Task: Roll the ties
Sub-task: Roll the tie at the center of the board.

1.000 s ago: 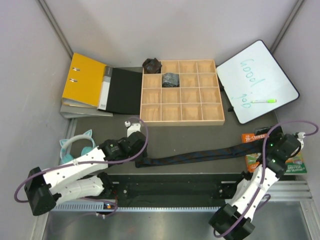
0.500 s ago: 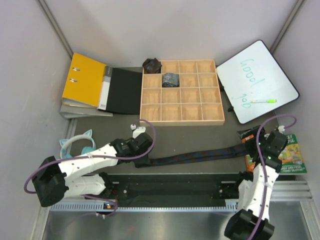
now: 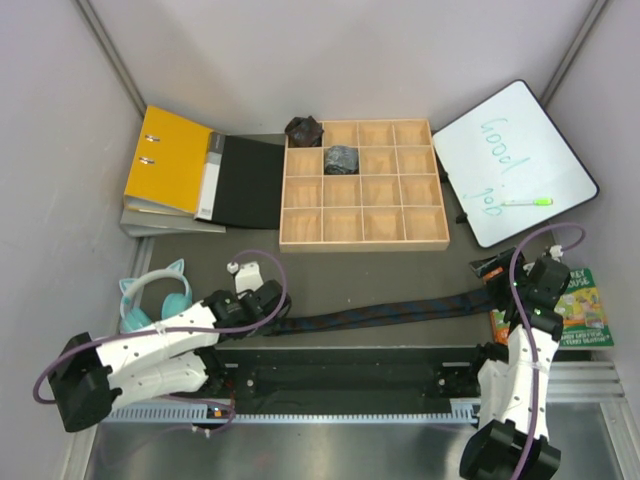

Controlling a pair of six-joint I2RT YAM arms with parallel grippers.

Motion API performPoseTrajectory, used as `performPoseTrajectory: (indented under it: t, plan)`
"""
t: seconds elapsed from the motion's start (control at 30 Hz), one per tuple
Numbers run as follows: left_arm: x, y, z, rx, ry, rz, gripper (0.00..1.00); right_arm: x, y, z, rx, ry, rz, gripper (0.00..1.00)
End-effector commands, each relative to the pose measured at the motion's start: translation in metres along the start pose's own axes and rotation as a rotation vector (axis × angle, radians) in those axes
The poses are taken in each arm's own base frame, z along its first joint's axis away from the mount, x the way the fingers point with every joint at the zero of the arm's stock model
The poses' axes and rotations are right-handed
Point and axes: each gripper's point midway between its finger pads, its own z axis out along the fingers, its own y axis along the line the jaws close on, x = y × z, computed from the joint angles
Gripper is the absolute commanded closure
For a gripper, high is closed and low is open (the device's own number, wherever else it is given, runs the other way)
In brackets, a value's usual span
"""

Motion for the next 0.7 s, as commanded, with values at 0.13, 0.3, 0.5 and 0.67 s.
performPoseTrajectory:
  t: [0.13,0.3,0.5,0.67]
  plan:
    - [-0.021,-0.002,-0.020,0.026,-0.082,-0.133,0.34,-0.013,0.023,-0.007,-0.072,-0.036,-0.047,0.28]
    - [-0.024,0.013,-0.027,0.034,-0.129,-0.227,0.37,-0.012,0.029,-0.009,-0.089,-0.022,-0.057,0.27]
    - [-0.005,0.015,-0.010,-0.017,-0.070,-0.202,0.49,-0.009,0.028,-0.006,-0.095,-0.007,-0.062,0.27]
    - [0.006,0.008,0.004,0.029,-0.046,-0.210,0.56,-0.007,0.027,-0.005,-0.098,0.006,-0.061,0.28]
